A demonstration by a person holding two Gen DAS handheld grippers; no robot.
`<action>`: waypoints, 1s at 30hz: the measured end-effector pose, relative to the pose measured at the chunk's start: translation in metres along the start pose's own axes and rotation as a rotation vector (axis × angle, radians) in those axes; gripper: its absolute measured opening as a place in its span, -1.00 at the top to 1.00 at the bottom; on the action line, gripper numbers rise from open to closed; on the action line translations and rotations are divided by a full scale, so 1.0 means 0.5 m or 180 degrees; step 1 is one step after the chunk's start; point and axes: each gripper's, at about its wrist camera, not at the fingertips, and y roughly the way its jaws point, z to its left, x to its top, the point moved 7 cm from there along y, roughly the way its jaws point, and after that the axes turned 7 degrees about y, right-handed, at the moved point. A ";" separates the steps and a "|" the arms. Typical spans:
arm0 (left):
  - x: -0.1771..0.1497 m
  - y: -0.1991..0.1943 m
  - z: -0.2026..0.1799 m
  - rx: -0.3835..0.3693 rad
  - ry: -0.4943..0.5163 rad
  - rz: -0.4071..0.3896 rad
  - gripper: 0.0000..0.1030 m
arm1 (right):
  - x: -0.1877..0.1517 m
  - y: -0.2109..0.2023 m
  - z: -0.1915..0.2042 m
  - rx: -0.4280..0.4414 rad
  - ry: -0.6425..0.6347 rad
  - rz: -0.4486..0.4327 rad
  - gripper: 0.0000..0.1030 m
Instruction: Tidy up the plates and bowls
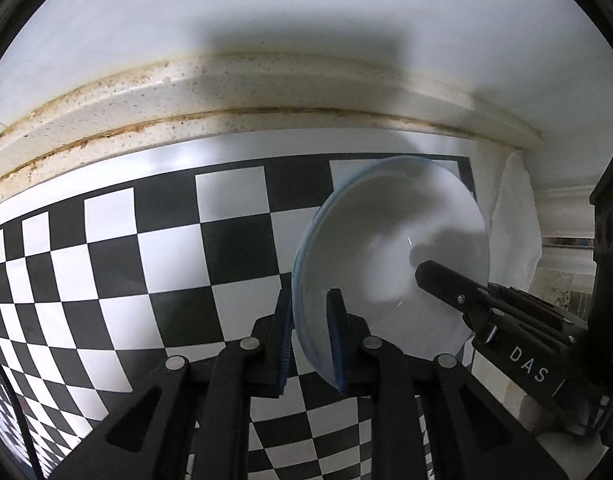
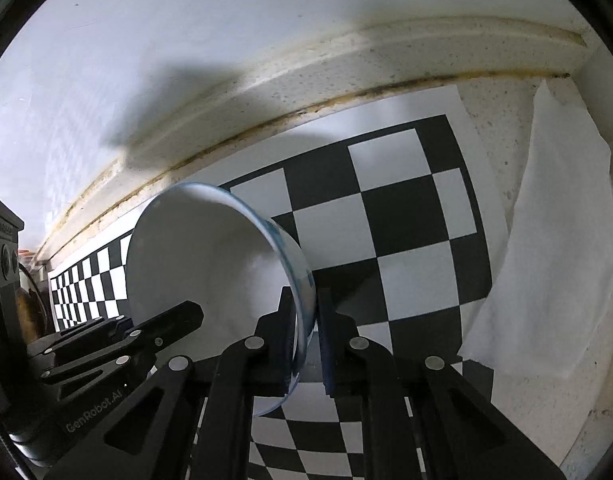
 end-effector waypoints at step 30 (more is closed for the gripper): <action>-0.330 -0.304 -0.105 0.0027 0.0542 -0.0666 0.72 | -0.358 -0.355 0.069 0.0153 -0.0237 -0.0672 0.77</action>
